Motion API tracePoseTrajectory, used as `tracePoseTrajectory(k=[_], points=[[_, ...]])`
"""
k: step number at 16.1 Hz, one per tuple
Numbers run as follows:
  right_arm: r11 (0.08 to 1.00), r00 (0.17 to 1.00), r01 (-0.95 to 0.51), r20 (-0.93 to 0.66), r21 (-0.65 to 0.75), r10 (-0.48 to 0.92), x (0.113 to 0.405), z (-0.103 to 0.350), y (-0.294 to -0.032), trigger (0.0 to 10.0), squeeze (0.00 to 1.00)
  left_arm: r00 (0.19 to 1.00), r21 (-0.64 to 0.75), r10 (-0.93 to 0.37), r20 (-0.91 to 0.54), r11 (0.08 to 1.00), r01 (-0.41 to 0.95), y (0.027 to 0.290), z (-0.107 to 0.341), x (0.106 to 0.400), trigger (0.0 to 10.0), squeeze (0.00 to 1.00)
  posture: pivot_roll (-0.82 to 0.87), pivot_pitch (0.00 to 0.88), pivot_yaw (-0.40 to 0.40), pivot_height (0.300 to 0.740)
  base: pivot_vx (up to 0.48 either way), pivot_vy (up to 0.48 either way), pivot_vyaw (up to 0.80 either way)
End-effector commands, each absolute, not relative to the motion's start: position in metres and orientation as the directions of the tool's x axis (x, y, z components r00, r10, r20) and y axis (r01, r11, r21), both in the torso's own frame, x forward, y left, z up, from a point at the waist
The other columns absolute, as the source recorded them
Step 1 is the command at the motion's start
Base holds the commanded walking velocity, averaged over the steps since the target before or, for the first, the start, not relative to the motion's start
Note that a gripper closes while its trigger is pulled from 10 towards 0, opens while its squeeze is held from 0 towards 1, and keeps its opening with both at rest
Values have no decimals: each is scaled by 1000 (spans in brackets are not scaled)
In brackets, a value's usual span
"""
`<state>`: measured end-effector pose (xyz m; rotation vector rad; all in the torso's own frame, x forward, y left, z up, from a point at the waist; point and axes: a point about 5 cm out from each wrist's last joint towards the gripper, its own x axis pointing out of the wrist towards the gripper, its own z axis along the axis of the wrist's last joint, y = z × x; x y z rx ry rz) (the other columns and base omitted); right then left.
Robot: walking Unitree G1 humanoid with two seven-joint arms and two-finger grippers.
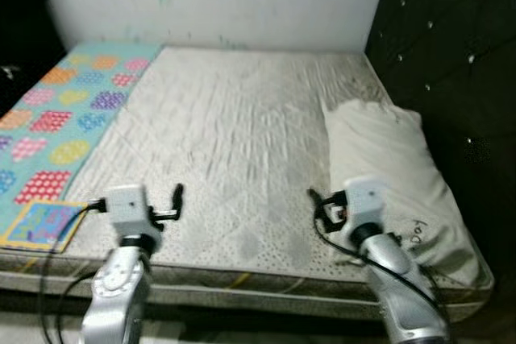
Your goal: Clean up the room
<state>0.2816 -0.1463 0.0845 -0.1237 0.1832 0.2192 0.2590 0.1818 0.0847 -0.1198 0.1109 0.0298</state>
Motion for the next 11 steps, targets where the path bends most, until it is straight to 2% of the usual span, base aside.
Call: tracePoseTrajectory(k=[1,2,7,11], points=[[971,965,-205,-187,-119,181,284,87,-154,10000,0,993,-123,5,-116,992,-20,175,84,261,10000,0,-176,0,37,740,0,334,0],[971,965,-206,-186,-121,182,284,87,-154,10000,0,993,-123,4,-116,992,-19,175,84,261,10000,0,-176,0,37,740,0,322,0],[969,965,-212,-184,-130,186,285,87,-154,10000,0,995,-154,-70,-66,986,59,169,90,259,10000,0,-180,0,37,740,0,0,0],[967,965,-216,-183,-134,190,286,87,-153,10000,0,995,-154,-81,-60,985,71,169,91,259,10000,0,-179,0,36,740,296,0,0]])
